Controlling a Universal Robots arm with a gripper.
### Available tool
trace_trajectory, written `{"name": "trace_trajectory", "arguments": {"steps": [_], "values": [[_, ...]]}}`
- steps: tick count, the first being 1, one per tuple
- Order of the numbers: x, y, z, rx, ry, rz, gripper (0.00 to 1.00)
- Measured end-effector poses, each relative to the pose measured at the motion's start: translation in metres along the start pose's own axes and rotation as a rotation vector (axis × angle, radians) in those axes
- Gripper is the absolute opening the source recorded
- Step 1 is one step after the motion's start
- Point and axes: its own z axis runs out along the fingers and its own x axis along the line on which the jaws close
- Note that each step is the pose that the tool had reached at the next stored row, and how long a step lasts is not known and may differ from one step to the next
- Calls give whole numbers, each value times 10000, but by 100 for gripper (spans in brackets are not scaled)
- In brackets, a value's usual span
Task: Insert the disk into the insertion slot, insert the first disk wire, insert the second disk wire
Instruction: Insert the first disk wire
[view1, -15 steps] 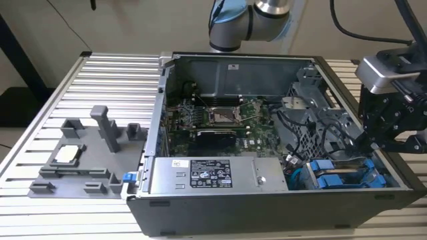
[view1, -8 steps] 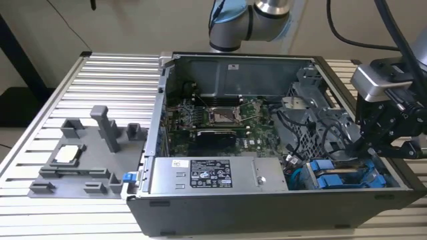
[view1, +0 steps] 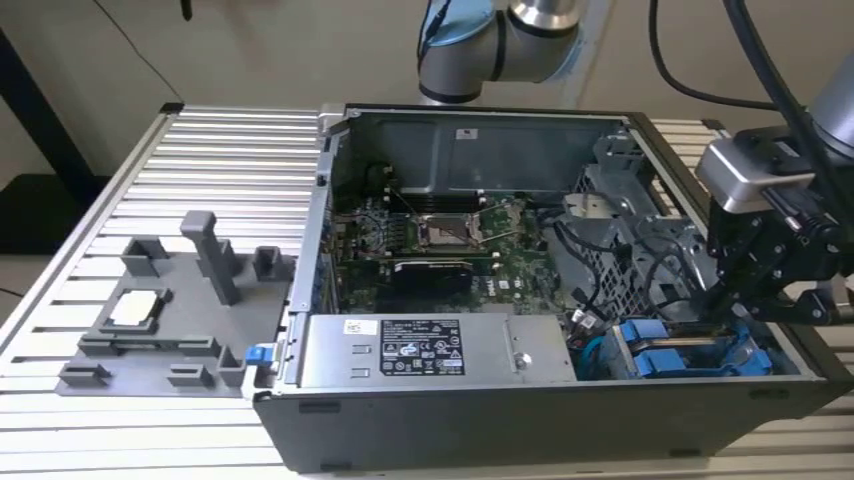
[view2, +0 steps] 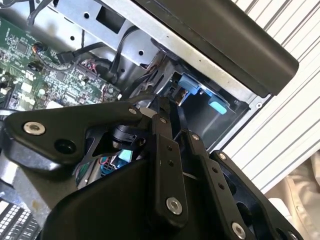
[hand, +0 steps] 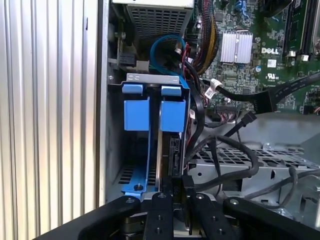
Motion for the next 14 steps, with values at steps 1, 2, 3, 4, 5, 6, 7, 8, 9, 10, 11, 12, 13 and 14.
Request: {"name": "trace_trajectory", "arguments": {"steps": [1,2,3,4,5,6,7,8,9,10,11,12,13,14], "values": [[0,0,3,0,0,4,19],[0,0,7,0,-1,9,19],[0,1,11,0,-2,18,19],[0,1,16,0,-1,27,19],[0,1,19,0,2,32,19],[0,0,22,1,3,33,19],[1,-1,23,1,6,35,19],[1,-3,26,0,8,36,19],[1,-3,30,0,10,38,19],[1,-4,33,0,14,41,19],[1,-4,36,0,17,44,19],[1,-4,39,0,22,50,19],[1,-5,43,0,26,55,19],[1,-4,47,0,28,61,19]]}}
